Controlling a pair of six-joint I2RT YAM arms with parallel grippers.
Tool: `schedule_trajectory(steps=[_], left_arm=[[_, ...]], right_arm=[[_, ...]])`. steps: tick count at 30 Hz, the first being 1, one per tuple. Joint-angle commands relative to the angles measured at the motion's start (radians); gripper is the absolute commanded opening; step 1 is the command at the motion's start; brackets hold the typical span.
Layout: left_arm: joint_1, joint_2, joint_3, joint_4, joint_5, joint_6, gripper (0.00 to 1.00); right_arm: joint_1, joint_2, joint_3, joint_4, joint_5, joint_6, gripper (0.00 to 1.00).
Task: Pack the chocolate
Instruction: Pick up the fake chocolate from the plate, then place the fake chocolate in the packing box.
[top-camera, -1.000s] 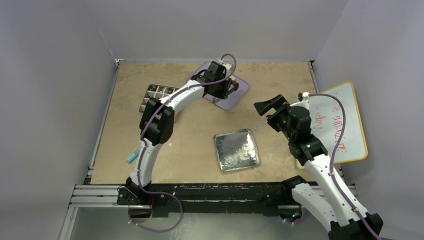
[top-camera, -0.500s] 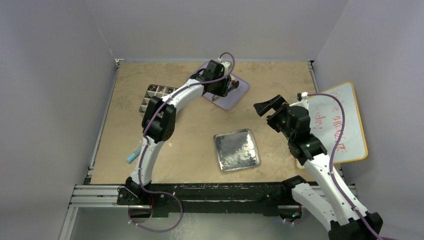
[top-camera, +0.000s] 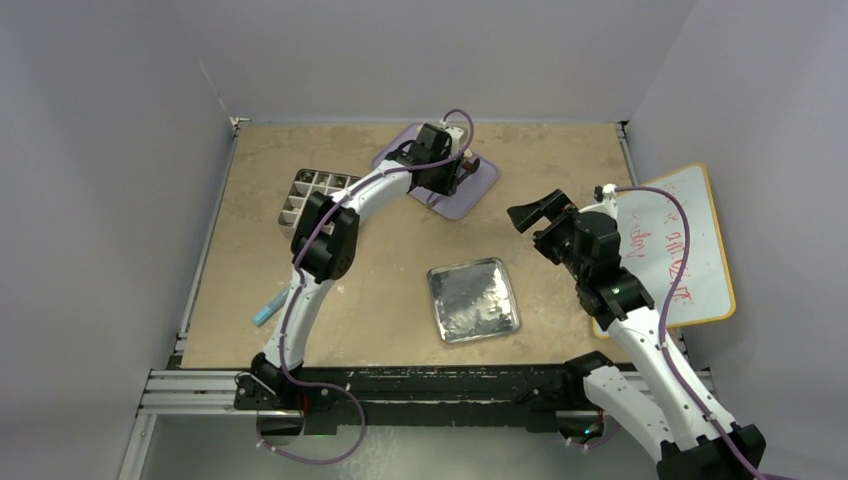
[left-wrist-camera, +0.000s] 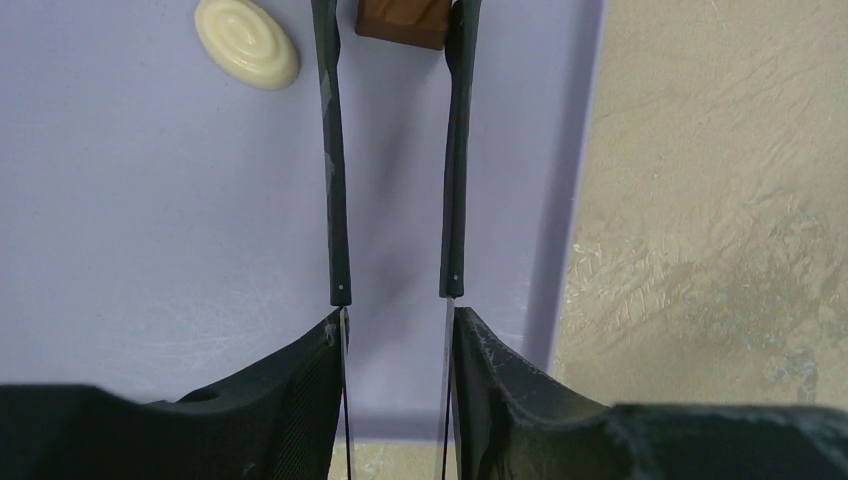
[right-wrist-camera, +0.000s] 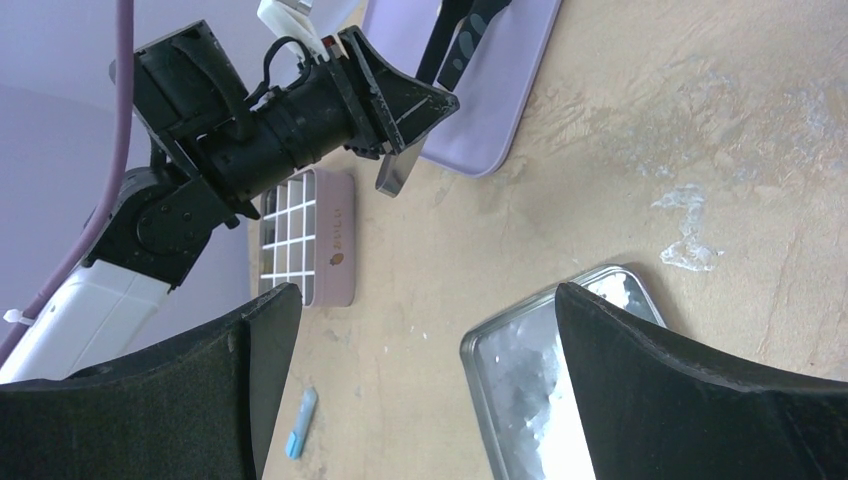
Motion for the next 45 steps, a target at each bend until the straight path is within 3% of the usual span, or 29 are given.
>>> schedule_trajectory(steps=[1,10,21,32,37,45], left_arm=[[0.001,0.01,0.067,0.047,-0.008,0.026,0.38],[-0.001,-0.03,0.053,0.03,-0.03,0.027,0.29],[-0.008,-0.184,-0.079,0.013,-0.029,-0.028,0.27],[-0.008,-0.326,-0.144,-0.11,-0.077,-0.094,0.26],[0.011,-0.438,-0.207,-0.181,-0.126,-0.118,0.26],[0.116,-0.701,-0.436,-0.235,-0.141,-0.186,0.26]], right_arm=[[0.0,0.001,0.027,0.028,0.036,-0.018,0.99],[0.0,-0.002,0.02,0.031,0.033,-0.014,0.99],[0.0,-0.013,0.012,0.035,0.011,0.002,0.99],[0.0,-0.029,0.004,0.031,-0.007,0.013,0.99],[0.0,-0.032,-0.003,0.032,-0.022,0.007,0.99],[0.005,-0.032,-0.031,0.071,-0.035,0.009,0.99]])
